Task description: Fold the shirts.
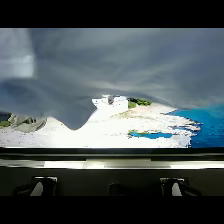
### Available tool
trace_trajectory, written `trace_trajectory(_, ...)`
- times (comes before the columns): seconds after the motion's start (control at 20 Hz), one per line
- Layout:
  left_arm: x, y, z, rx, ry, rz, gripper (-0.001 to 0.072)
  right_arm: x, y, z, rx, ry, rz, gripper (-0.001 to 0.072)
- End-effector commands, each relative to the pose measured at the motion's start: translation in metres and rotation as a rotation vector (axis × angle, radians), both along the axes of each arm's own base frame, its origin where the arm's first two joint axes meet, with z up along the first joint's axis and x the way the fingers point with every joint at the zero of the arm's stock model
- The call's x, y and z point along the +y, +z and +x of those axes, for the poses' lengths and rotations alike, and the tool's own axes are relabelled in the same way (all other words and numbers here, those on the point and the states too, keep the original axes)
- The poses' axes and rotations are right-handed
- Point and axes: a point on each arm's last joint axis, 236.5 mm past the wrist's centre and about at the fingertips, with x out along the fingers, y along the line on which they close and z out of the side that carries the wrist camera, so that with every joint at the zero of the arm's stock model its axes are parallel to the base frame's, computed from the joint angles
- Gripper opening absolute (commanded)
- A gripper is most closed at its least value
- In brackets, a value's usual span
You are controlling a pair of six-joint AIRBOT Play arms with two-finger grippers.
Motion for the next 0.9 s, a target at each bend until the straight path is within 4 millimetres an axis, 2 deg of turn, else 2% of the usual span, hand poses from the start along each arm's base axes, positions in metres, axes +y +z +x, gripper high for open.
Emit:
trace_trajectory(0.0,-0.002,-0.009,0.0,0.043,0.003,0.015,0.0032,-0.004,-0.014,-0.015,0.062,-0.043,0.018,0.0046)
trace_trajectory(0.05,-0.002,-0.023,0.014,0.108,-0.006,0.026,0.0032,-0.006,-0.034,-0.001,0.153,-0.036,0.026,0.0046)
trace_trajectory(0.1,-0.003,-0.044,0.033,0.197,-0.024,0.038,0.0033,-0.01,-0.063,0.018,0.279,-0.026,0.024,0.0046)
trace_trajectory(0.2,0.001,-0.105,0.084,0.43,-0.068,0.054,0.0033,-0.023,-0.136,0.065,0.57,0.007,0.042,0.0045)
trace_trajectory(0.3,0.007,-0.187,0.138,0.692,-0.123,0.052,0.0033,-0.035,-0.213,0.115,0.819,0.073,0.115,0.0044)
trace_trajectory(0.4,0.01,-0.275,0.186,0.902,-0.178,0.058,0.0033,-0.043,-0.301,0.159,1.062,0.143,0.222,0.0044)
trace_trajectory(0.5,0.006,-0.37,0.226,1.096,-0.223,0.001,0.0034,-0.036,-0.391,0.194,1.309,0.194,0.259,0.0044)
trace_trajectory(0.55,0.0,-0.418,0.241,1.176,-0.249,0.006,0.0034,-0.03,-0.423,0.21,1.382,0.202,0.237,0.0044)
trace_trajectory(0.65,-0.014,-0.49,0.26,1.305,-0.301,0.022,0.0034,-0.02,-0.471,0.252,1.411,0.162,0.236,0.0044)
trace_trajectory(0.7,-0.018,-0.513,0.271,1.335,-0.308,0.007,0.0034,-0.012,-0.489,0.272,1.398,0.149,0.254,0.0044)
trace_trajectory(0.75,-0.02,-0.53,0.285,1.335,-0.296,-0.019,0.0034,-0.007,-0.504,0.287,1.382,0.15,0.26,0.0045)
trace_trajectory(0.85,-0.018,-0.546,0.316,1.28,-0.248,-0.088,0.0034,-0.004,-0.527,0.316,1.326,0.132,0.31,0.0045)
